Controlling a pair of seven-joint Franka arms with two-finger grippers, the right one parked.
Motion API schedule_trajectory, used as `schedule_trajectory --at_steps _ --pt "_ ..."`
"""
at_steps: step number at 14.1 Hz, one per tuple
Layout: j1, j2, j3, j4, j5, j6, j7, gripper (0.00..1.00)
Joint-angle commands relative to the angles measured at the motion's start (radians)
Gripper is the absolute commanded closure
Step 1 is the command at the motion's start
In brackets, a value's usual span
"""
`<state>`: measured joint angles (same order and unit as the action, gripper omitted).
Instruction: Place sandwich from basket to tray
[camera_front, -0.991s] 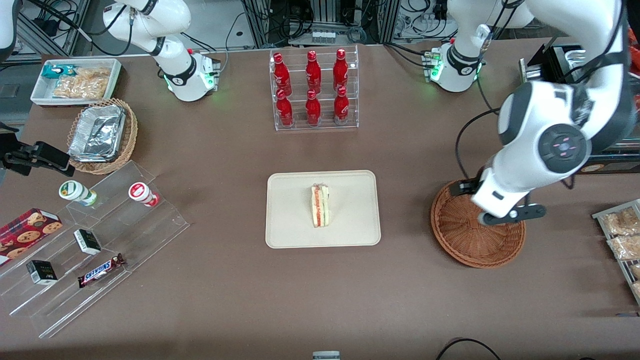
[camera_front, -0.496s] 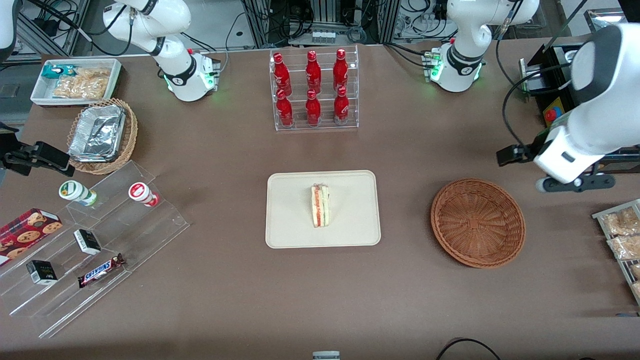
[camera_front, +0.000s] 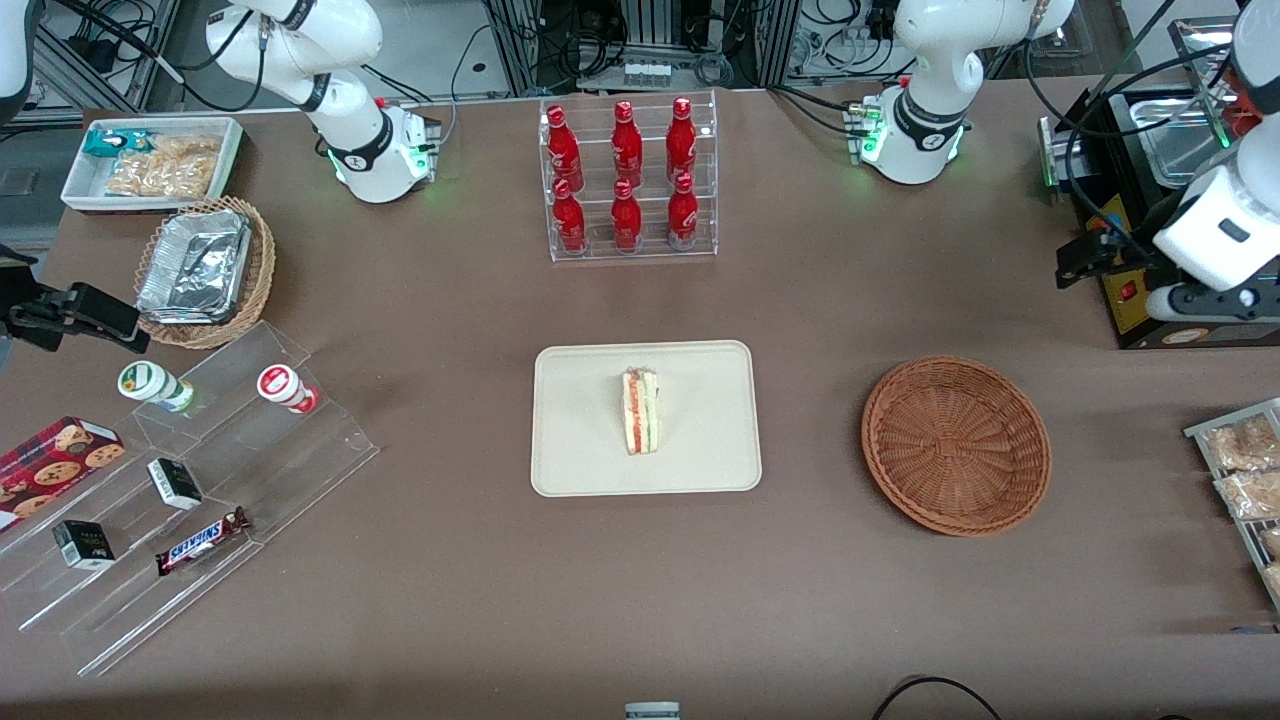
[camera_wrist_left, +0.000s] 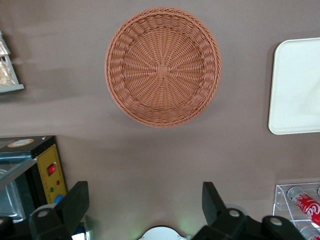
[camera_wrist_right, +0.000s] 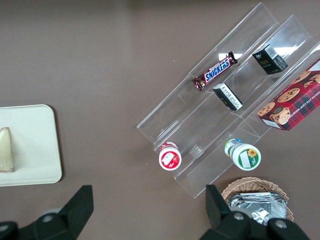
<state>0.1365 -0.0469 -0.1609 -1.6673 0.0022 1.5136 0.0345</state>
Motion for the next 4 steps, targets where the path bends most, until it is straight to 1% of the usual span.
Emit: schedule_trajectory --at_steps 1,4 --pt "0.023 -0.037 -0.009 -0.032 -0.01 0.02 0.047 0.0" --pt "0.011 -0.033 -0.005 -0.034 -0.013 0.039 0.047 0.0"
